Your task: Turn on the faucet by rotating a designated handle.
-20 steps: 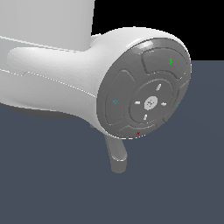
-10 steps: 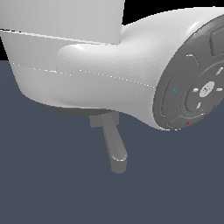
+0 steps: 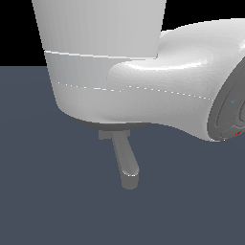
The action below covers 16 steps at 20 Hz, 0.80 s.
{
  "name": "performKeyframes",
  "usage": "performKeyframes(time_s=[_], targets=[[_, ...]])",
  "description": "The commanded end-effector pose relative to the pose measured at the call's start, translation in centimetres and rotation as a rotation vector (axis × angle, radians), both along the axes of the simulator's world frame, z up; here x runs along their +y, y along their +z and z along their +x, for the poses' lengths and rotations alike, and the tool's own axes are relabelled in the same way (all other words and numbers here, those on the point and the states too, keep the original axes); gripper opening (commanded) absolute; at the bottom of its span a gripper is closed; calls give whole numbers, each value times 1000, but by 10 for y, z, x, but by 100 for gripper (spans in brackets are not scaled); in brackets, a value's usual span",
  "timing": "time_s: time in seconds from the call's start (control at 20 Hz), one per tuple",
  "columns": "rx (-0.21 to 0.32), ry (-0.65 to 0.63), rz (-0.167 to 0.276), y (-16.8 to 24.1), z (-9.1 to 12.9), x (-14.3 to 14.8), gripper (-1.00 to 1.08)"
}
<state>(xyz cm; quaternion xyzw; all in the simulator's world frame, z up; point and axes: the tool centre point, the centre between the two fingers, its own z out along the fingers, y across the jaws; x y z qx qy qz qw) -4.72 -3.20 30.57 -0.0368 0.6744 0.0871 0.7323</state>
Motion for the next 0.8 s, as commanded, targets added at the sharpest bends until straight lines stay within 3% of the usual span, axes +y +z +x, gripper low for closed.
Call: performKeyframes(time_s=[0.0,0.5,0.55,0.6,0.75], targets=[[43,17,-27,-9,8,0,-100],[76,29,-57,-22,19,-24,-100],[76,29,-57,-22,19,-24,-100],[44,20,-48,-12,16,-25,-100],[49,22,-49,-21,18,-32,-100]])
